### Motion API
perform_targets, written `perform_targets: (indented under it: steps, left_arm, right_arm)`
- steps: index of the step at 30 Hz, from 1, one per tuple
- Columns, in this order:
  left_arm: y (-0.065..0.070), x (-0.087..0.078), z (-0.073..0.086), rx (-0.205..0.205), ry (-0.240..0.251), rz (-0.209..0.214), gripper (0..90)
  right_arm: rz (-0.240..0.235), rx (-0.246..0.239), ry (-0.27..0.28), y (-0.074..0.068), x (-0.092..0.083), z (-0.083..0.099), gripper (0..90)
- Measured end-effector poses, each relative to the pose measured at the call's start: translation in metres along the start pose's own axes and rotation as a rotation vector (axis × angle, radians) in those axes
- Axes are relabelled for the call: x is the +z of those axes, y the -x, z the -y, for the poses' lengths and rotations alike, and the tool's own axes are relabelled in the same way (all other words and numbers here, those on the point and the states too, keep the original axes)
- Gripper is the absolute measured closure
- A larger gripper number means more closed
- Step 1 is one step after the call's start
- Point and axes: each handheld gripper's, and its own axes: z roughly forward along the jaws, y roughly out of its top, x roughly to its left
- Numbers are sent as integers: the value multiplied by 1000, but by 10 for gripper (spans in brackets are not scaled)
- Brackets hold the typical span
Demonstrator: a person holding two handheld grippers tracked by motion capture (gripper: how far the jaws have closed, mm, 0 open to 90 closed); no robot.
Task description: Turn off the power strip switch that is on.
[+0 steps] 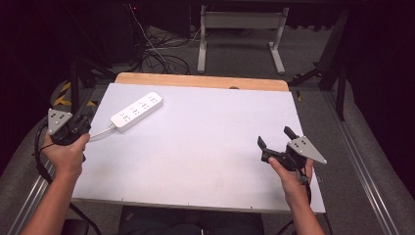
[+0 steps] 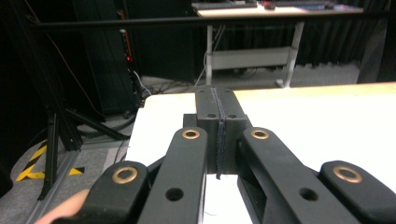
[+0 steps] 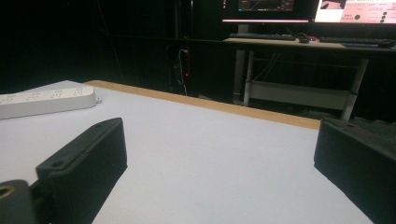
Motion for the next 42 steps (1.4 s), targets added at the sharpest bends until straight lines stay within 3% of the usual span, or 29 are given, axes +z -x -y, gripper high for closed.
perform_targets:
  steps: [8,14,15,21,25,28,35,42]
  left_arm:
    - [-1,26,-24,42,-78,12,900]
    - [3,53,-30,82,-199,20,900]
    - [3,53,-30,82,-199,20,900]
    - [11,100,-23,147,-422,37,900]
    - [13,131,-9,136,-569,38,900]
    - [13,146,0,128,-640,25,900]
    - [9,158,4,108,-686,2,900]
    - [10,166,9,118,-712,3,900]
  right_arm:
    - [-7,8,0,1,1,0,29]
    - [-11,5,-1,0,2,0,30]
    - [-11,5,0,0,2,0,31]
    - [-12,9,-3,0,3,-1,32]
    - [-14,5,-2,0,4,-1,33]
    - [-18,3,-4,0,5,0,33]
    - [-31,5,-2,-2,4,0,33]
    - [-40,1,-5,-5,6,-1,34]
